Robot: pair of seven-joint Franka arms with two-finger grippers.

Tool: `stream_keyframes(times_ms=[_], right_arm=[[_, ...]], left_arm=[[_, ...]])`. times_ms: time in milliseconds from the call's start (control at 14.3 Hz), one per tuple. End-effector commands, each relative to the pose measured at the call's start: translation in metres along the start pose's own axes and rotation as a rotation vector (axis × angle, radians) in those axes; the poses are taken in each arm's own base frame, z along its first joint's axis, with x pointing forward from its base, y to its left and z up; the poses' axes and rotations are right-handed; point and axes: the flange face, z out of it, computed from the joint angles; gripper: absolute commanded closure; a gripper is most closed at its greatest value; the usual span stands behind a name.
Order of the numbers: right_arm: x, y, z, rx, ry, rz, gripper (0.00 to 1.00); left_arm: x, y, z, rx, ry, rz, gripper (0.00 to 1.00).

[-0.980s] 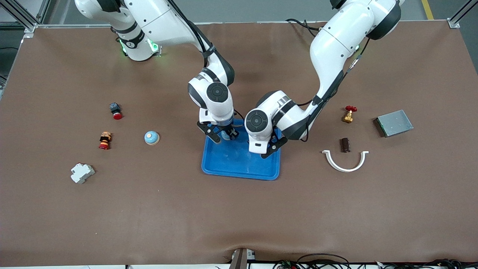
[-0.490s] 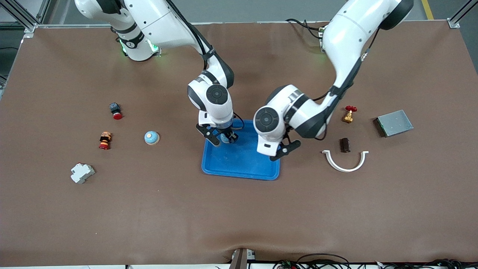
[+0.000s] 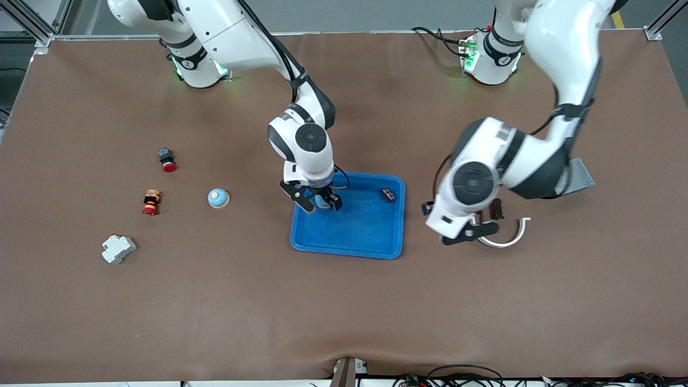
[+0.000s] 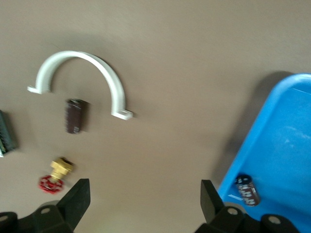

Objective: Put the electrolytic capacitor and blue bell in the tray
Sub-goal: 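Open both grippers and move them to the second capacitor and bell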

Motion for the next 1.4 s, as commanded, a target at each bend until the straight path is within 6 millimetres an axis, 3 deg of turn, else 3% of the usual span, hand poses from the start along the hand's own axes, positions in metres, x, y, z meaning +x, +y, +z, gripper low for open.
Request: stream_keyframes(times_ms=[0, 140, 210, 420, 770, 980, 1331], right_arm=[[0.008, -0.012, -0.048, -0.024, 0.014, -0.012, 0.00], [0.036, -0.008, -0.083, -0.106, 0.007, -0.062, 0.00], [0.061, 0.000, -0.102, -0.131, -0.002, -0.091, 0.00], [0.132, 0.037, -0.144, -0.180, -0.046, -0.241, 0.00], [0.234, 0.127, -0.187, -0.140, -0.083, -0.430, 0.00], [0.267, 0.169, -0.181, -0.102, -0.072, -0.501, 0.00], [0.276, 0.203, -0.135, -0.024, -0.003, -0.554, 0.00]], left_arm=[[0.003, -0.072, -0.018, -0.047, -0.017, 0.096, 0.00], [0.010, -0.113, -0.017, -0.058, -0.007, 0.175, 0.00], [0.013, -0.130, -0.016, -0.066, 0.015, 0.181, 0.00], [0.009, -0.156, 0.009, -0.083, 0.075, 0.193, 0.00], [-0.003, -0.149, 0.054, -0.109, 0.160, 0.208, 0.00], [-0.001, -0.156, 0.083, -0.123, 0.165, 0.197, 0.00], [0.015, -0.163, 0.126, -0.152, 0.136, 0.184, 0.00]])
